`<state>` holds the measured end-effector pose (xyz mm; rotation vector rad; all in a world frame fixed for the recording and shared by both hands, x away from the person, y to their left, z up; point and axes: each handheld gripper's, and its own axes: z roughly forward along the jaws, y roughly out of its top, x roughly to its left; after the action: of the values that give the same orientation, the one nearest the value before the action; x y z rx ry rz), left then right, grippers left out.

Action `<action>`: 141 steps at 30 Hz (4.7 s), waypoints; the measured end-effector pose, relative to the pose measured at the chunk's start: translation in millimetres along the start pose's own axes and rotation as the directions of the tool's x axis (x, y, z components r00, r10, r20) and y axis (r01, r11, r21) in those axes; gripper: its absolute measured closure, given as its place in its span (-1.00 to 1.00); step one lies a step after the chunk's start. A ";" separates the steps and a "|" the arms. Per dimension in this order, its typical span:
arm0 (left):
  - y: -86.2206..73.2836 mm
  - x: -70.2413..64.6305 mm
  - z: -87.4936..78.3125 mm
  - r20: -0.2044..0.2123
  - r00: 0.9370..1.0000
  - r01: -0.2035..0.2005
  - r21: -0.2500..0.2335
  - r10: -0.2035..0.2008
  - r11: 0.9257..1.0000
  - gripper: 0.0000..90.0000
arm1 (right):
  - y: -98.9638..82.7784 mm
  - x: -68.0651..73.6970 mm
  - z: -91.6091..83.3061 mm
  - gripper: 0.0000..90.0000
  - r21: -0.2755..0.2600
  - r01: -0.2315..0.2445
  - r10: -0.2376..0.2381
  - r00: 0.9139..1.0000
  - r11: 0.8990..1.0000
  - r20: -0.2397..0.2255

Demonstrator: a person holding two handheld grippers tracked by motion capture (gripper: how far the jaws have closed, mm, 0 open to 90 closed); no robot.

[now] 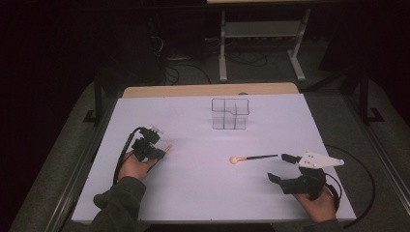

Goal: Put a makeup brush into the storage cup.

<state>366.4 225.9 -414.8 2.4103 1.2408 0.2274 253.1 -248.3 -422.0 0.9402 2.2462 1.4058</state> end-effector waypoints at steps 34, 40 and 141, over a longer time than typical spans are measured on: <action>3.8 -4.9 -28.6 0.098 0.994 -0.033 -0.106 0.043 0.994 0.88 | -0.6 1.0 3.3 -0.69 0.012 0.005 -0.005 1.000 1.000 -0.009; 2.2 -4.1 -32.9 0.112 0.993 -0.024 -0.114 0.037 0.993 0.88 | -0.6 0.8 3.0 -0.69 0.010 0.008 -0.007 1.000 1.000 -0.008; 25.7 -66.1 -87.9 0.340 0.898 -0.104 -0.451 0.278 0.887 0.88 | 113.6 43.0 74.7 -0.69 0.170 0.172 -0.107 0.935 0.970 -0.337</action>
<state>317.7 184.7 -321.6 2.0594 0.6792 0.0491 306.2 -135.4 -352.9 0.6206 2.6790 1.3767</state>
